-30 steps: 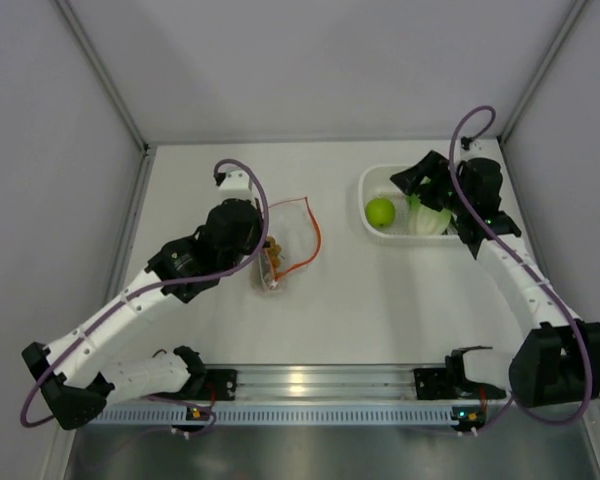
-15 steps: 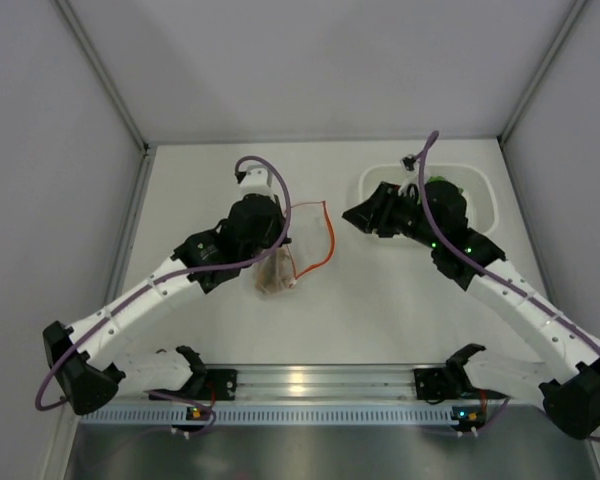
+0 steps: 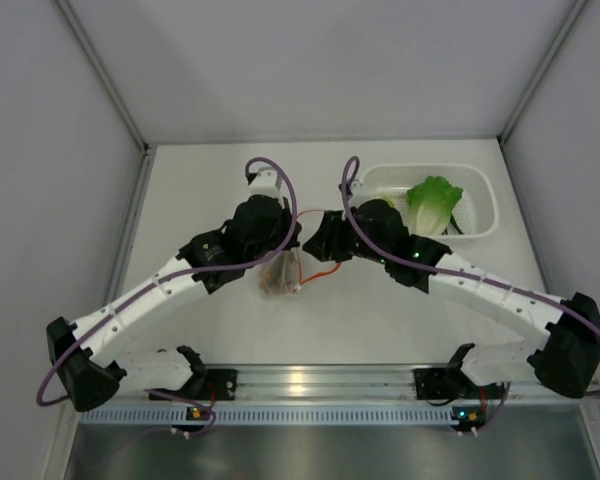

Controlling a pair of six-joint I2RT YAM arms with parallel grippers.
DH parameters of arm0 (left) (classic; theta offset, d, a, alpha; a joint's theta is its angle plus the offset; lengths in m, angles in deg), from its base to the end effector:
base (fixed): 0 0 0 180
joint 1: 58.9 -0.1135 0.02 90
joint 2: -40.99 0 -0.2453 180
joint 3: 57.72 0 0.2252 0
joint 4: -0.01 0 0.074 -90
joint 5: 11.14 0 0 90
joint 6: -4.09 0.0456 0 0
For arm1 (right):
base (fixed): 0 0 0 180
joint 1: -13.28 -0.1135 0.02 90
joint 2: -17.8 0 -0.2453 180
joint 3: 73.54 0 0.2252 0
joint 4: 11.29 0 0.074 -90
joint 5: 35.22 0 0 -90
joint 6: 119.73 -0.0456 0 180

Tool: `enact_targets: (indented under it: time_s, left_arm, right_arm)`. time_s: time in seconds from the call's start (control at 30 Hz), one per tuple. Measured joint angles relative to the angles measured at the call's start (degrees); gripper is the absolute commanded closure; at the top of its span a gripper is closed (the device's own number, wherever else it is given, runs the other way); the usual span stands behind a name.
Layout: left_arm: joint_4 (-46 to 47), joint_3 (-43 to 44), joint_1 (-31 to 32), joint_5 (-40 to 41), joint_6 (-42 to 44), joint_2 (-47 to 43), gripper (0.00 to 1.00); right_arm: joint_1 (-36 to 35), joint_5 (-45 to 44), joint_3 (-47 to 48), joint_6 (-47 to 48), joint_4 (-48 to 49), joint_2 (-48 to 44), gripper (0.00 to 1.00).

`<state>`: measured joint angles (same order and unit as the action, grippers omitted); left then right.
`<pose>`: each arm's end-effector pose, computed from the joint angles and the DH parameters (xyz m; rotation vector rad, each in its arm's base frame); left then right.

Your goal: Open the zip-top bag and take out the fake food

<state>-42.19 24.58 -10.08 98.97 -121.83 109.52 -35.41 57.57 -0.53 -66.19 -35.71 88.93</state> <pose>0.1775 -0.1791 0.3398 0.0152 2.0812 -0.5599 0.1806 0.2089 0.3072 -0.2586 2.0925 0.9901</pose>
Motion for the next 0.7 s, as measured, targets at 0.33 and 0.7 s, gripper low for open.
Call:
enact_targets:
  time_s: [0.33, 0.7]
  left_arm:
    - [0.2, 0.0, 0.0, -4.0, 0.1, -0.2, 1.0]
    - [0.9, 0.0, -0.1, -6.8, 0.4, -0.5, 1.0]
  right_arm:
    - [-4.9, -2.9, -0.1, 4.7, 4.7, 4.7, 0.59]
    - [-7.8, -8.2, -2.5, 11.0, 10.1, 5.0, 0.66]
